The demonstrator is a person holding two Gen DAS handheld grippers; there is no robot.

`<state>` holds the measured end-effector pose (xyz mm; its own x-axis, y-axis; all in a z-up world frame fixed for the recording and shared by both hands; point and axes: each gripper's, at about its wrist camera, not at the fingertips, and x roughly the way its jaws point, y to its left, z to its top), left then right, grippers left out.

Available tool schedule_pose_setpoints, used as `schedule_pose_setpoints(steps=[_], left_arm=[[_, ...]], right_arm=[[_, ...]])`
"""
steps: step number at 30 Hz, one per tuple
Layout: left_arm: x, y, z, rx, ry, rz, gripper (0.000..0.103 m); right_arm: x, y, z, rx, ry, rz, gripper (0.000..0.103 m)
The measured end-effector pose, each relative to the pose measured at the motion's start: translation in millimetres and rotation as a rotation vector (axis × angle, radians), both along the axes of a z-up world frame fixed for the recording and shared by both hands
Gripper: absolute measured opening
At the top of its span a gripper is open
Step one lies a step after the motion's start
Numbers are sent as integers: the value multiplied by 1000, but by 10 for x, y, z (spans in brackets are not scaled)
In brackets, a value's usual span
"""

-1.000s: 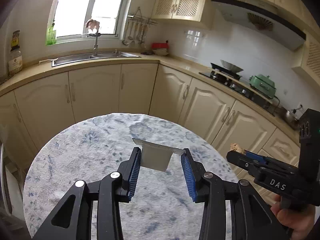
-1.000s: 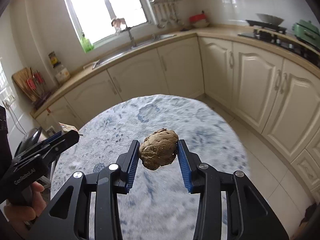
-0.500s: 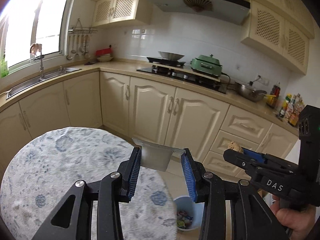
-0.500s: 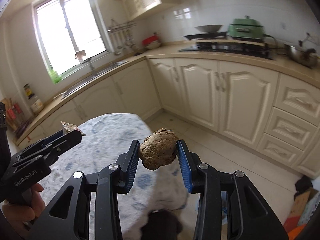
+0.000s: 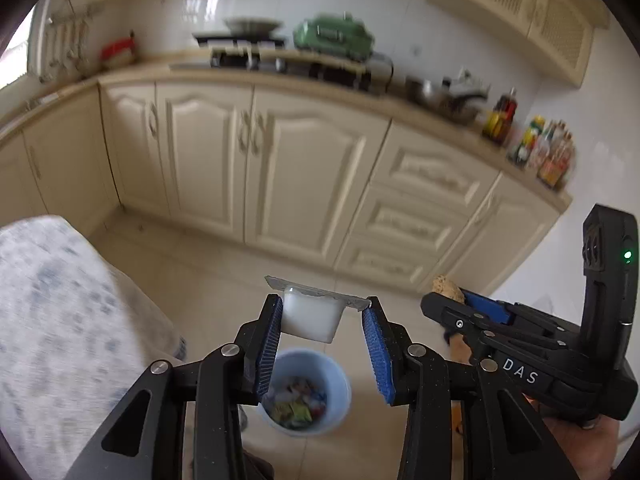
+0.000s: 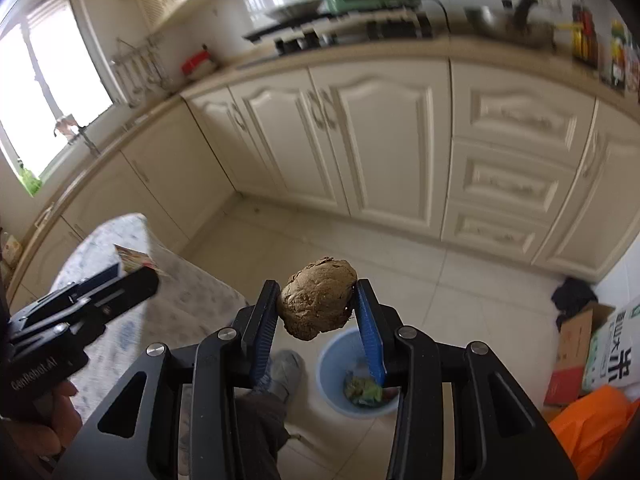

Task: Collect trash
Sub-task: 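Carry the bread lump and white cup with both tools to the wastebasket, then open both tools over the wastebasket to drop the bread and cup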

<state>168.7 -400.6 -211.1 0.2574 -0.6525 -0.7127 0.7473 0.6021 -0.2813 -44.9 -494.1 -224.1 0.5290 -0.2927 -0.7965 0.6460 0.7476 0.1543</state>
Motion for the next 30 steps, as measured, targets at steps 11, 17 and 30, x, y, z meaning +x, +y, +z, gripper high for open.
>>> schedule_pose_setpoints(steps=[11,17,30], left_arm=[[558,-848,-1005,167,215,-53,38],[818,-1430,-1288,248,257,-45,58],[504,-1551,-1082,275,63,23,102]], right_arm=[[-10,-557,-1111,202,114,-50,40],[-79,-764,-1449,244,170,-89,60],[-304,-744,-1305,212,191,-211,103]])
